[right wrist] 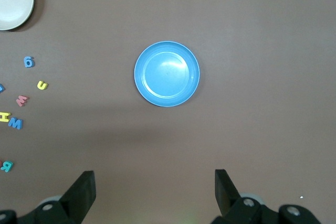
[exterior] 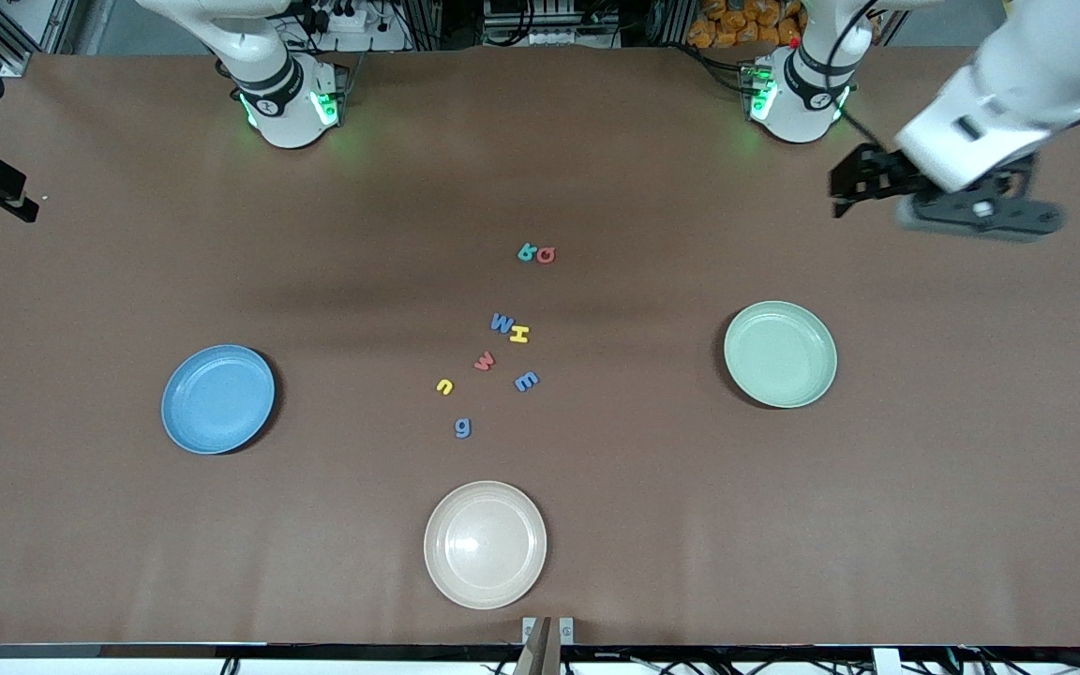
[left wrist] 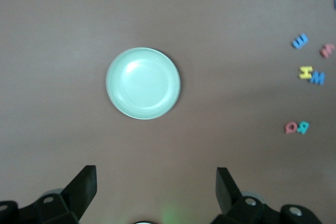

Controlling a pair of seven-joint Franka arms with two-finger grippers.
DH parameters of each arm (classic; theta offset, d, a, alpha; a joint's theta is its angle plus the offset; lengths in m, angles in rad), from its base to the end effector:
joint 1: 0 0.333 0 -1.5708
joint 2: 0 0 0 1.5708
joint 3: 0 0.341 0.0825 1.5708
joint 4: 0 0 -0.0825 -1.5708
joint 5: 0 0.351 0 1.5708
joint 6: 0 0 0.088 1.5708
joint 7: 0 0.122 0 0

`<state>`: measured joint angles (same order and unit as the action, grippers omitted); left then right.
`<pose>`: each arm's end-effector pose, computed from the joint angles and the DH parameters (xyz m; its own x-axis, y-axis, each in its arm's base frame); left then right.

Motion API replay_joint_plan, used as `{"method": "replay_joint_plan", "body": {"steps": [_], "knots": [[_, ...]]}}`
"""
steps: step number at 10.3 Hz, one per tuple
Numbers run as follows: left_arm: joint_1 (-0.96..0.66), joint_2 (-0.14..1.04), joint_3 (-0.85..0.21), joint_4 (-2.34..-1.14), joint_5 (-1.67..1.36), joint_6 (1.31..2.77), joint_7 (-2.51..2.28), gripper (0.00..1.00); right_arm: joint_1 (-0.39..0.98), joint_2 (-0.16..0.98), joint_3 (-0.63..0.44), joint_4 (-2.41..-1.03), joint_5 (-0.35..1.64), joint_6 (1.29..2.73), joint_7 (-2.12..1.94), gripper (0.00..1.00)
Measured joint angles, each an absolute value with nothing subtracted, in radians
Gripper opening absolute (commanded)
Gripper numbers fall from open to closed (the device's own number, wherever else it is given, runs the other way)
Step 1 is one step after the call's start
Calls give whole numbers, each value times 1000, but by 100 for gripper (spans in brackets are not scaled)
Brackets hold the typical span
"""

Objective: Sort upper and lower case letters into plates
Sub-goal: 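Reach the left gripper over the pink foam Q among the letters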

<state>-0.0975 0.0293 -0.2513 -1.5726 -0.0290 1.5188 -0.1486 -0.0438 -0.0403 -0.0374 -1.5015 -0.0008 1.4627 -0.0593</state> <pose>0.4911 -0.1803 0.6147 0.9760 -0.1996 -0.0865 -0.1983 -0.9799 0.0237 0.4951 -0.0409 0.6756 0.9998 -0.0220 0.0015 -0.0220 -0.9998 -0.0006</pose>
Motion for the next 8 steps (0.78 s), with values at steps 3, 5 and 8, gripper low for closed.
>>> {"method": "replay_joint_plan", "body": {"steps": [3,5,8], "knots": [[-135,142,-396,-1572,-30,1539,-296,100,-51,-15,-38,-1503,-2,1479,-59,100],[-240,209,-426,-1573,-29,1597,-500,100,-61,12,-38,-1503,-4,1506,-59,100],[-365,322,-427,-1574,-30,1694,-845,100,-97,83,-39,-1504,-5,1546,-60,100]]}}
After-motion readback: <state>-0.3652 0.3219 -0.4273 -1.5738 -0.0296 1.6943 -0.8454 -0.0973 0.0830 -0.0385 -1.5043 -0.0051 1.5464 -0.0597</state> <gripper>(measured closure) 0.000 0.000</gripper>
